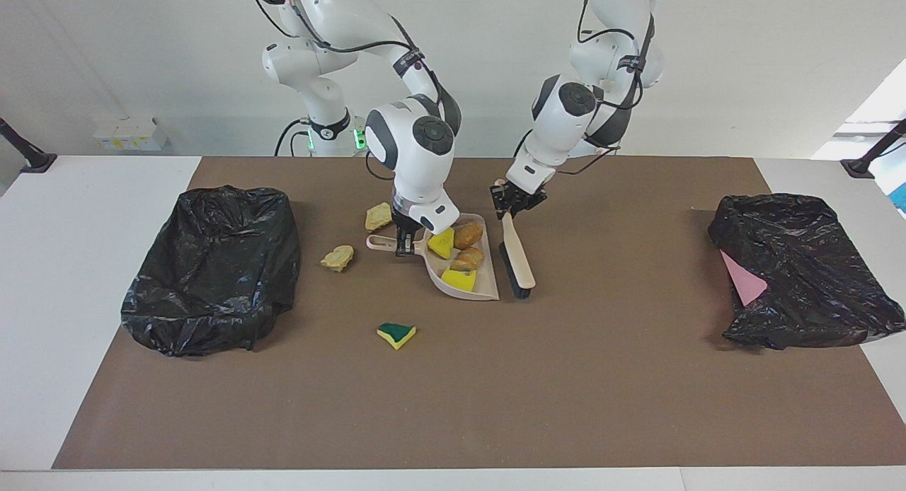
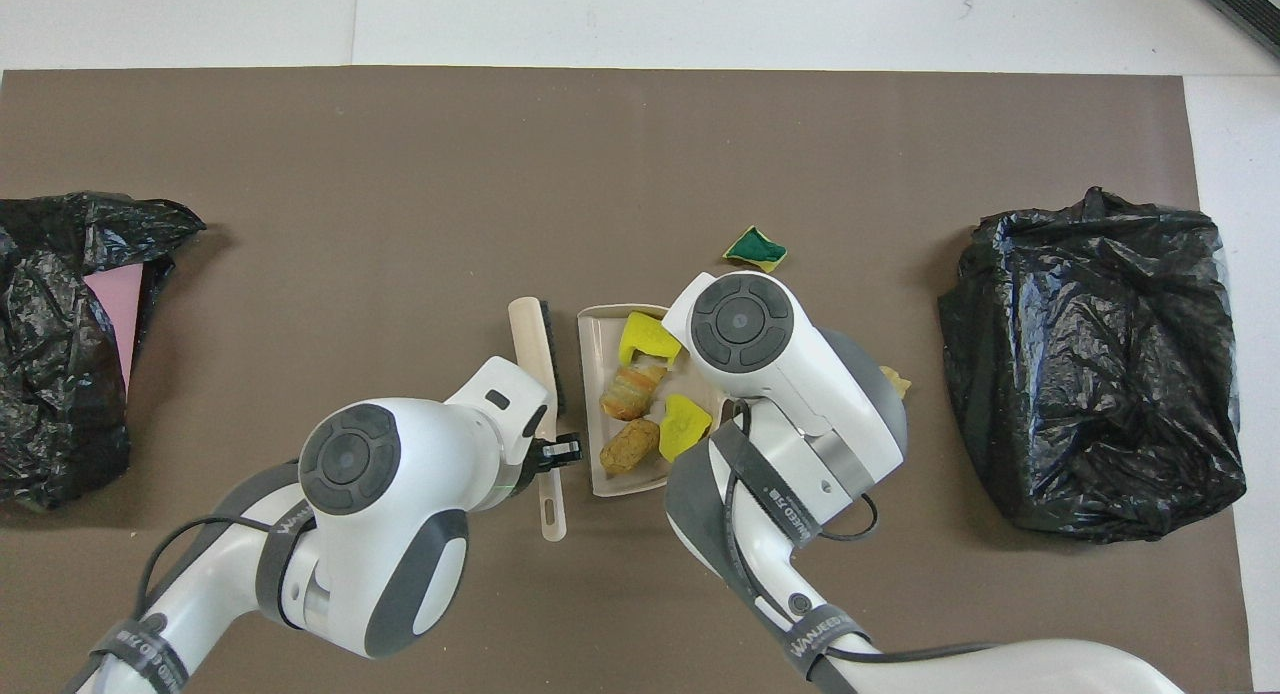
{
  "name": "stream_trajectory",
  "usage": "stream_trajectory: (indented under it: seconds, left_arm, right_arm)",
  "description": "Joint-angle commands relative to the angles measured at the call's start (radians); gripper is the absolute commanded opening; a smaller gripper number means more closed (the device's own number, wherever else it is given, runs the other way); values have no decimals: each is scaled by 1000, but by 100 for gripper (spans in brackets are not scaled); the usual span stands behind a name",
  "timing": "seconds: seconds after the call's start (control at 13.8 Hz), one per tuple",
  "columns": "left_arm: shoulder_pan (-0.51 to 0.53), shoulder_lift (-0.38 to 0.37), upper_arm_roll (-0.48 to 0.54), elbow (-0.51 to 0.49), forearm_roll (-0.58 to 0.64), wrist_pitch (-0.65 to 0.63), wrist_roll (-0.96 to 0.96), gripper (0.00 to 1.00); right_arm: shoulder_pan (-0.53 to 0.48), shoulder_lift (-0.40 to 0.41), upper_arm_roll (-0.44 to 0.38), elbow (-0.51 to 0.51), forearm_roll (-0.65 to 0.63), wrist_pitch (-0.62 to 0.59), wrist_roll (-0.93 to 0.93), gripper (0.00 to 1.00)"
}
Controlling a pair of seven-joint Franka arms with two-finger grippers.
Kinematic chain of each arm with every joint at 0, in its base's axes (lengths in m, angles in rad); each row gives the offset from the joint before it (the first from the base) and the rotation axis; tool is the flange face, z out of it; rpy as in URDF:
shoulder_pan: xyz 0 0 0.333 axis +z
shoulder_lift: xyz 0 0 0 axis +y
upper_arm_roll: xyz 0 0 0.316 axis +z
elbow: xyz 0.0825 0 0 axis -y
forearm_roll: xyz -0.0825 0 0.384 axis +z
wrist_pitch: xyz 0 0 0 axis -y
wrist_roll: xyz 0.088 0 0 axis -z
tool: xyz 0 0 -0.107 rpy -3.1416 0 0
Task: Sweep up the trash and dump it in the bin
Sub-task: 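Sweep the sponges and chunks into the dustpan with the left gripper's brush, then carry the dustpan to the trash bag with the right gripper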
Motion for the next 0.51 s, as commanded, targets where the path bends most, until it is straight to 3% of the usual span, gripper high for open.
stream_trajectory:
  seconds: [0.0,0.29,0.44]
  left_arm:
    - [65,-34,-5,4,-1,-60,10,0]
    - [44,-81,-15,-42,87,-106,-65,0]
    - [-21,-109,-15,-69,101,-109,-108,0]
  right_arm:
    - [-14,-25,6,-19,-17,27,17,0]
    - [-86,-108,6,-16,-15,30,-18,0]
    - [-146,-153,6,-18,-3,20,-100,0]
